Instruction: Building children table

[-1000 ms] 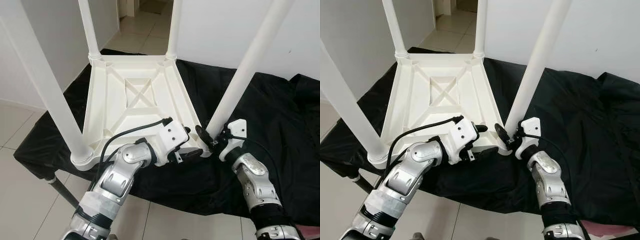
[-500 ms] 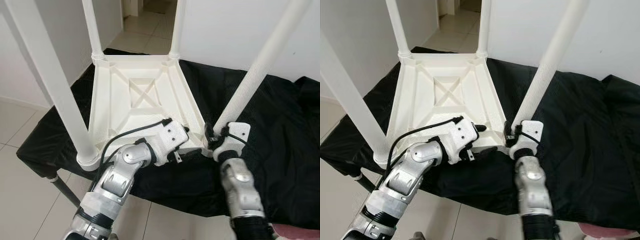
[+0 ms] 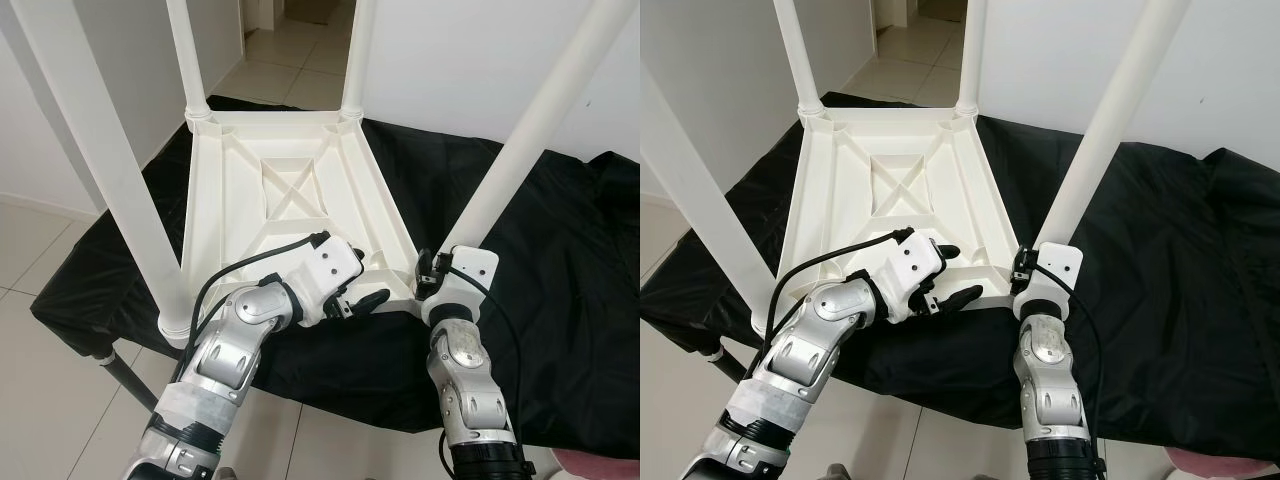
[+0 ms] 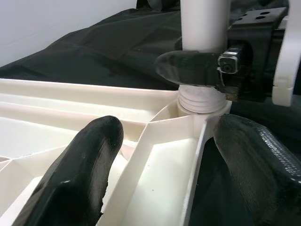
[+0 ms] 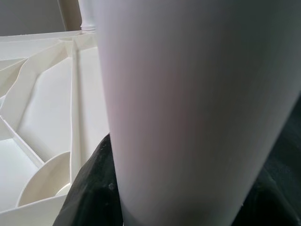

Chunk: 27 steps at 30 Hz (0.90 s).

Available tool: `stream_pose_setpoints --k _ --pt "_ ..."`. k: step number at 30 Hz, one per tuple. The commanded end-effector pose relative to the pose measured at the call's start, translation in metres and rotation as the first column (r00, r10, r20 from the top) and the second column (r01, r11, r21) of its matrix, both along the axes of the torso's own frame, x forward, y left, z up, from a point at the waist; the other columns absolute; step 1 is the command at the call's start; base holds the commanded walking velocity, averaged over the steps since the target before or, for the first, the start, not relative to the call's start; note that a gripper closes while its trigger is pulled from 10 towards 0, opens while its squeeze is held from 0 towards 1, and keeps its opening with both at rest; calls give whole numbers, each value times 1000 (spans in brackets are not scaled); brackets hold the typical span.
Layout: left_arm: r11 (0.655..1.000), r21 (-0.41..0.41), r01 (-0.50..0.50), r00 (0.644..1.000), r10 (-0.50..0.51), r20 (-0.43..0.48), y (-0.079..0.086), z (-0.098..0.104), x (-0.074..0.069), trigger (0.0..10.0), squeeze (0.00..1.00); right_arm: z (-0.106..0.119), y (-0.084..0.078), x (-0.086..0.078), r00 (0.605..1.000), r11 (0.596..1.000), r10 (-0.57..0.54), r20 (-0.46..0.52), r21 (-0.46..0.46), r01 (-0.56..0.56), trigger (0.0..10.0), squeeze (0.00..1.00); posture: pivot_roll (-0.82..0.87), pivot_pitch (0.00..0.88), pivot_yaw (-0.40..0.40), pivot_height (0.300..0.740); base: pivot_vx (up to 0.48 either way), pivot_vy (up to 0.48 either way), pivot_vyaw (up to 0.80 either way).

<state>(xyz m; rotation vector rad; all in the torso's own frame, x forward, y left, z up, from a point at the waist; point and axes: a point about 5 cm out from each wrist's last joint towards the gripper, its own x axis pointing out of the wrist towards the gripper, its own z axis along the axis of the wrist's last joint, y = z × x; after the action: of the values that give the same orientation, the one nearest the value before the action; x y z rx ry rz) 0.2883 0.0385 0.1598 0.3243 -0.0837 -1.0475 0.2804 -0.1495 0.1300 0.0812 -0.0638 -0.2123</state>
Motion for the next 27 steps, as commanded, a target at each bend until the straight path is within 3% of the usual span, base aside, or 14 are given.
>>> stream_pose_setpoints --k 1,4,5,10,18,22,23,24,27 --pt "983 -43 -181 983 182 28 6 0 7 10000 0 -5 11 -5 999 999 5 -34 39 -4 10000 0 -80 0 -49 740 0 0 0" --pt "976 -44 -215 976 216 31 8 0 10 10000 0 -4 8 -4 1000 999 10 -18 47 -9 10000 16 -75 0 -52 740 0 0 0" --pt "975 -45 -219 975 221 33 10 0 10 10000 0 -3 7 -4 1000 998 22 1 66 -22 10000 1000 -73 0 -52 740 0 0 0" --pt "974 -43 -222 974 224 38 12 0 11 10000 0 -2 9 -7 998 997 61 17 49 -61 10000 1000 -73 0 -52 740 0 0 0" --pt "967 -48 -251 966 253 49 17 0 10 10000 0 0 -2 -14 993 993 97 68 66 -101 10000 1000 -74 0 -48 740 0 0 0" --pt "979 -52 -196 980 197 12 14 -5 2 10000 0 -4 -8 -21 985 988 148 91 30 -151 10000 1000 -72 0 -45 740 0 0 0" --pt "985 -41 -168 986 168 10 12 -7 -1 10000 0 -5 -10 -23 972 977 211 107 3 -212 10000 0 -65 0 -46 740 0 0 0" --pt "989 -22 -144 989 144 -17 10 -12 -4 10000 0 -7 -17 -23 945 951 306 119 -5 -308 10000 0 -63 0 -47 740 0 0 0" --pt "991 -23 -130 991 129 -33 8 -13 -6 10000 0 -7 -25 -20 934 941 337 118 -25 -337 10000 0 -54 0 -44 740 0 0 0"
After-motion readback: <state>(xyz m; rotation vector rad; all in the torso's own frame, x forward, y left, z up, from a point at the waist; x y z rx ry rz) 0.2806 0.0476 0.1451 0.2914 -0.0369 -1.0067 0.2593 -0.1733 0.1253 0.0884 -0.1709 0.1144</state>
